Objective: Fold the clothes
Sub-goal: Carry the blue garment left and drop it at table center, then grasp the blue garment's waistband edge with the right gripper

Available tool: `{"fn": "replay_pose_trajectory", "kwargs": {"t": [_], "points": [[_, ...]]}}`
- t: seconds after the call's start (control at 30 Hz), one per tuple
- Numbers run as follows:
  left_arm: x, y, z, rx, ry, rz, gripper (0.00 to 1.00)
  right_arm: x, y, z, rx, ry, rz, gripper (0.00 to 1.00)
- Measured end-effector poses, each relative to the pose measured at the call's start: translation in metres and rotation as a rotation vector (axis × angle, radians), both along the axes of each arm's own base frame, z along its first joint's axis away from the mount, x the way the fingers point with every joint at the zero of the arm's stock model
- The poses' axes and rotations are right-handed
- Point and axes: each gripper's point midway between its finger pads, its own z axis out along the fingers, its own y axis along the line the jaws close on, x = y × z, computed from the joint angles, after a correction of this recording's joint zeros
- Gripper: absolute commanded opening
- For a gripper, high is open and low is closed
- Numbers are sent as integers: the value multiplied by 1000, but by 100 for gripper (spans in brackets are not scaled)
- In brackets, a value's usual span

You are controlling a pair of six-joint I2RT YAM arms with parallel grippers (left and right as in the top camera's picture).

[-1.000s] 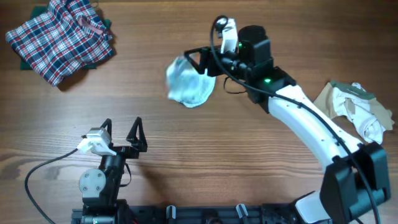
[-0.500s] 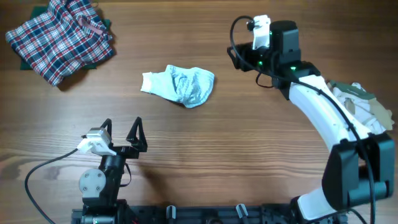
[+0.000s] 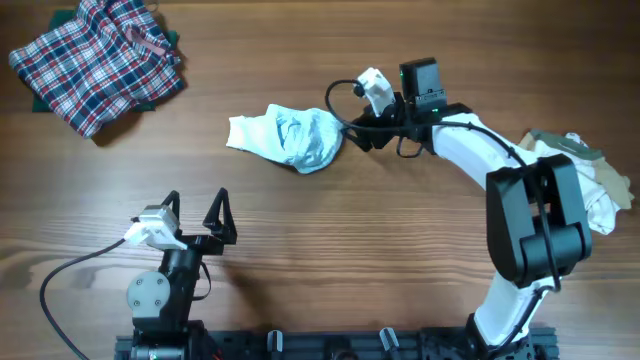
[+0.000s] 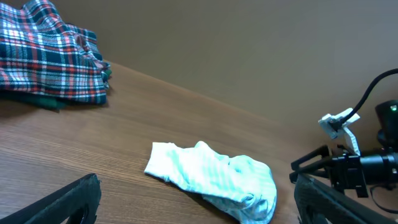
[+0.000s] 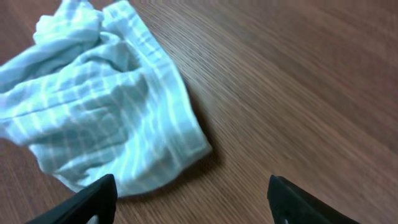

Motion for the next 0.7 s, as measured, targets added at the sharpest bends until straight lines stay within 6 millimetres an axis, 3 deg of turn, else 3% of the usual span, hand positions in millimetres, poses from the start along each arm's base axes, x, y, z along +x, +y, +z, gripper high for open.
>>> {"fn": "replay_pose_trajectory", "kwargs": {"t": [0.2,0.43,0.7], "points": [[0,0,0,0,0,0,100,-6,35,-4,-43,-75,77,82],[0,0,0,0,0,0,100,-1,36,-3,-72,-123,90,89],[0,0,0,0,0,0,100,10,39,5,-61,-189,93,89]]}}
